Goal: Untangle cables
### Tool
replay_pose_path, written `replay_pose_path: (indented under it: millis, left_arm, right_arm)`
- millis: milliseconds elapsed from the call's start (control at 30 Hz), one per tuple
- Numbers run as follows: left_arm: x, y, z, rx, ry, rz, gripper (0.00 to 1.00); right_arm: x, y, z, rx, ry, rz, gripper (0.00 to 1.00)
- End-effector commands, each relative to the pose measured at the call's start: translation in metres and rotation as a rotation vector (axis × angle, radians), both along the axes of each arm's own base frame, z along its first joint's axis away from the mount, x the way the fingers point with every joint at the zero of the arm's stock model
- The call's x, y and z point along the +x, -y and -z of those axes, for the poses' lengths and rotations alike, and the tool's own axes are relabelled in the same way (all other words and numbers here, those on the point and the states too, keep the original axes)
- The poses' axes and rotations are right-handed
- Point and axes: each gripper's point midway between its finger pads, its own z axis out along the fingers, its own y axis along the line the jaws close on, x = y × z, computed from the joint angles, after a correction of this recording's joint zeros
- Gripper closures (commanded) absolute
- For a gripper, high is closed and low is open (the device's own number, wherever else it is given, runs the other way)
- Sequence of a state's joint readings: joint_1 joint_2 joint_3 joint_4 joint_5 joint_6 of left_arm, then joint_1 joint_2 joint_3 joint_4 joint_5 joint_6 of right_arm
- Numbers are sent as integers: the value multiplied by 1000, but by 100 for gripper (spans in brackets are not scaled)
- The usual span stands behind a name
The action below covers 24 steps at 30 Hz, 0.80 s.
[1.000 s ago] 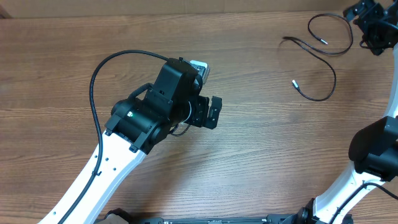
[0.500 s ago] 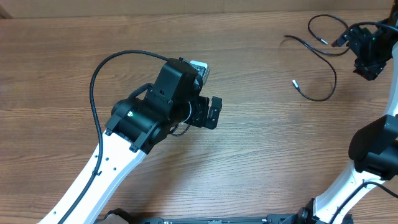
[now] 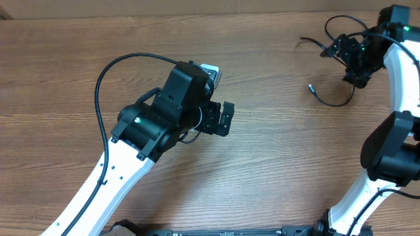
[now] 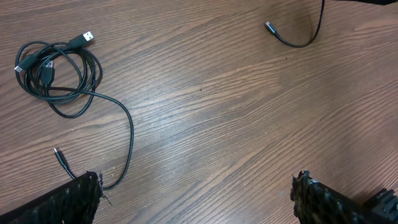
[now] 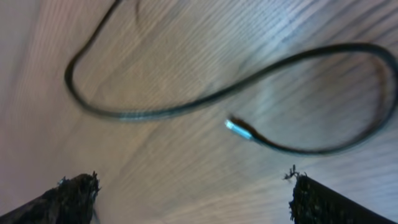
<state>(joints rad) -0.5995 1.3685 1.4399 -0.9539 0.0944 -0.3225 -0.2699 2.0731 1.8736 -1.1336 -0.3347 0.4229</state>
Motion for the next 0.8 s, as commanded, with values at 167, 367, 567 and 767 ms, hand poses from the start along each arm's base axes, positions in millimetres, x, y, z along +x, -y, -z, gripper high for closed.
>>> replay_pose_path:
  millis: [167,367,567,767]
  left_arm:
    - [-1,0,-2,-3,-9,4,0]
    - [-2,-1,-1,0,-15,4,0]
    - [-2,-1,0,2,-14,3,0]
    - [-2,-1,0,3,-13,1,0]
  right_arm:
    - [28,6,20,154,19,347,0]
    - [55,14,5,164,141,381,0]
    - [62,25,3,111,182,402,0]
    - [58,29,15,84,147,409,14]
